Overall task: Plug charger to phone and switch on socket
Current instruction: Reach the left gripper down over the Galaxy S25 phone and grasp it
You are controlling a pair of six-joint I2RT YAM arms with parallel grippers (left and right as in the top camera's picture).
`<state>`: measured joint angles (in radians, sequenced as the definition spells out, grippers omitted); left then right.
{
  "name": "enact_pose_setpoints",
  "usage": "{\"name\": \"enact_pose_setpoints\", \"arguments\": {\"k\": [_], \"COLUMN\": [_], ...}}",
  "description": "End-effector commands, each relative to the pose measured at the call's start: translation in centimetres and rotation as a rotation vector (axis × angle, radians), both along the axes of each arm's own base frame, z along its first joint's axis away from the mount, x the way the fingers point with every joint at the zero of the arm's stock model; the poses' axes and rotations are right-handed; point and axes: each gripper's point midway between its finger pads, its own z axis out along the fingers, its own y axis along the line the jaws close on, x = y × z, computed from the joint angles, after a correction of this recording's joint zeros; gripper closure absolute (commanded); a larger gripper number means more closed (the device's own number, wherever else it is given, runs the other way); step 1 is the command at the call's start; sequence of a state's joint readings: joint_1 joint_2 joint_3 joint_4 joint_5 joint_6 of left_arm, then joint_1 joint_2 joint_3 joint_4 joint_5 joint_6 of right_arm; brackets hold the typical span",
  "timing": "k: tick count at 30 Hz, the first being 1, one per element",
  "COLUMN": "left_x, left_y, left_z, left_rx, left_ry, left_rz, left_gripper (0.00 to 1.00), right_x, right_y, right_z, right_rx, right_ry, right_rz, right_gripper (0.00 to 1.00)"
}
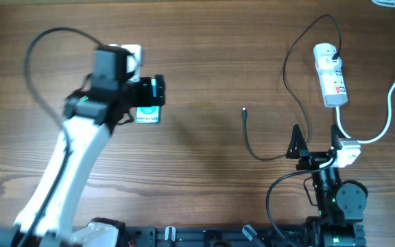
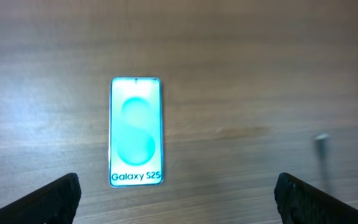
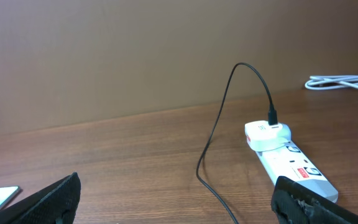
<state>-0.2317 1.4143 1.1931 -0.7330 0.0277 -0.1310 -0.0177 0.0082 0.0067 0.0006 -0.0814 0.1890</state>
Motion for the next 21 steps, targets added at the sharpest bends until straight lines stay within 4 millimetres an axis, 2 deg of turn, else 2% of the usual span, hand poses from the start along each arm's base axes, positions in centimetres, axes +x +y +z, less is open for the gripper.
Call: {"name": "enact_pose_setpoints", "arguments": {"k": [1, 5, 8, 16, 19, 21], "left_x": [1.3, 1.3, 1.4, 3.2, 3.1, 3.0], "left_y": [1.8, 1.9, 2.3, 2.8, 1.9, 2.0], "left_z": [-3.9, -8.8, -11.3, -14.9, -16.1, -16.9], "left_rx": [0.223, 0.261, 0.273, 0.269, 0.226, 0.227], "left_ry": [0.061, 0.191, 0.253, 0.273, 0.296, 0.314], "left_rz": [0.055, 0.048, 0.053, 0.028, -0.030, -0.029], "left_gripper": [0.00, 0.00, 0.00, 0.00, 0.00, 0.00], "right_x": [0.0, 0.0, 0.0, 0.0, 0.0, 0.0], "right_y": [-0.2, -0.2, -0.2, -0.2, -0.2, -0.2], "right_z": [0.0, 0.0, 0.0, 0.0, 0.0, 0.0], "right_rx": [0.004, 0.004, 0.004, 0.004, 0.004, 0.004], "right_ry": [-0.002, -0.002, -0.001, -0.001, -0.001, -0.002], "right_rz": [-0.011, -0.011, -0.011, -0.011, -0.011, -0.011], "right_gripper": [0.00, 0.00, 0.00, 0.00, 0.01, 0.00]}}
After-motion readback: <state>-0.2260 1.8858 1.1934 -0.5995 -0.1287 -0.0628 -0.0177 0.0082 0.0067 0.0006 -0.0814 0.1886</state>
